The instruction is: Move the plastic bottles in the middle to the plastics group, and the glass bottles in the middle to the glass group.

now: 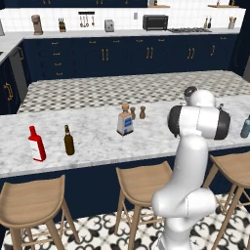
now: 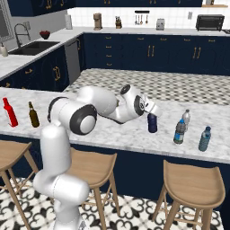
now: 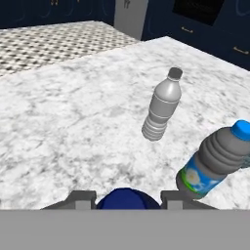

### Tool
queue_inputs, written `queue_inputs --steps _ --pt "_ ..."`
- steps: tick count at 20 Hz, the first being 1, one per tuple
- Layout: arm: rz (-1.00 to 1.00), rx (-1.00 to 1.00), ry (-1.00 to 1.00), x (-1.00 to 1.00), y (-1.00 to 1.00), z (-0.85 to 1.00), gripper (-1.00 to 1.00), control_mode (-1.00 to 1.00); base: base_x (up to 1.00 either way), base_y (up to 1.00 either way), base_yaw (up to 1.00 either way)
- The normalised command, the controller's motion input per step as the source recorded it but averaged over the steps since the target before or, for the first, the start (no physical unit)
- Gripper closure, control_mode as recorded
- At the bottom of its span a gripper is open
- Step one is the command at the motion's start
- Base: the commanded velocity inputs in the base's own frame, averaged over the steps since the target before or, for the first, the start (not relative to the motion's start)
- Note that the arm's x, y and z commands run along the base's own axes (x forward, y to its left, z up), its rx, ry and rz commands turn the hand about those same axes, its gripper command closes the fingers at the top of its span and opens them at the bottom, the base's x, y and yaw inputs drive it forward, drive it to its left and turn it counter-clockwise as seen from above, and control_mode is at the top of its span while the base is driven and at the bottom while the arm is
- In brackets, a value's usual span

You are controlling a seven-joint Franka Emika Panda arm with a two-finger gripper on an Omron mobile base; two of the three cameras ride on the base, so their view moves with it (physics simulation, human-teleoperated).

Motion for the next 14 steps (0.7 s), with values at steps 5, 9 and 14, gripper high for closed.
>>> queue_inputs --steps 5,9,14 --pt "0.00 0.00 0.00 0.08 -0.49 0.00 1.00 -1.00 0.00 0.00 0.00" --pt "0.00 0.00 0.00 0.00 -0.45 -0.01 1.00 -1.00 0.00 0.00 0.00" --pt "0.00 0.00 0.00 0.07 -0.27 -0.08 1.00 -1.00 0.00 0.00 0.00"
